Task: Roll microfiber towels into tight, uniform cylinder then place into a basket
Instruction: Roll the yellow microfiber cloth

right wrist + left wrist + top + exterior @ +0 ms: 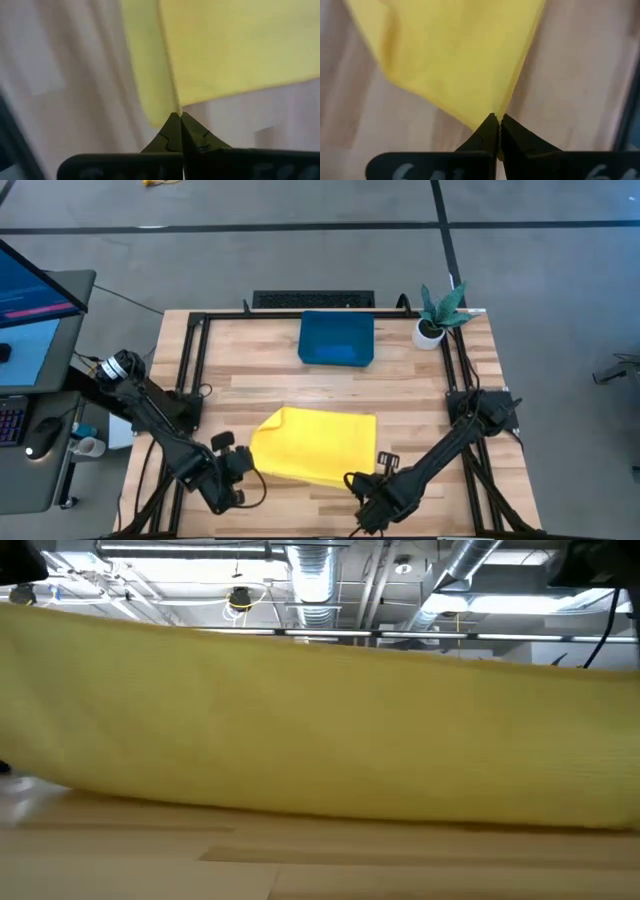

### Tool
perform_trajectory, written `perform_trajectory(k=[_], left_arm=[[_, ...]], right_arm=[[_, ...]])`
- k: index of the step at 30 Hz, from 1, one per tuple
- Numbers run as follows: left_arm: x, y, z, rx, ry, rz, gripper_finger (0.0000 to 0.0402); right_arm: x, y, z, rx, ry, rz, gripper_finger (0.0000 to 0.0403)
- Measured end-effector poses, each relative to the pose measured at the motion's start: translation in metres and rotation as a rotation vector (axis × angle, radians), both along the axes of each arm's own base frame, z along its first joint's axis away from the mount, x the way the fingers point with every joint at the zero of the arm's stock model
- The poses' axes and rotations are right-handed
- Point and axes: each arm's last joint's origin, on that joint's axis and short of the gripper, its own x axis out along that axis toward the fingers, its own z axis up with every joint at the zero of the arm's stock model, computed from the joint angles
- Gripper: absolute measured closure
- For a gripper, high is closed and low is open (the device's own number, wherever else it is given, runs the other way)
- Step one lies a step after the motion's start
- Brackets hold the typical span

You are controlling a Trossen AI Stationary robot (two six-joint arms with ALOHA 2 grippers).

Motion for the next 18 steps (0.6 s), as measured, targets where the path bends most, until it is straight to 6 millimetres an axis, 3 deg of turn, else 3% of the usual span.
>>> perform_trajectory(k=[11,18], left_arm=[[0.008,0.029,0.0,0.21,-0.033,0.158,0.0401],[0.016,0.044,0.001,0.289,-0.054,0.218,0.0401]], right_arm=[[0.008,-0.043,0.007,-0.21,0.074,-0.075,0.0398],[0.028,-0.078,0.003,-0.281,0.077,-0.137,0.0399]])
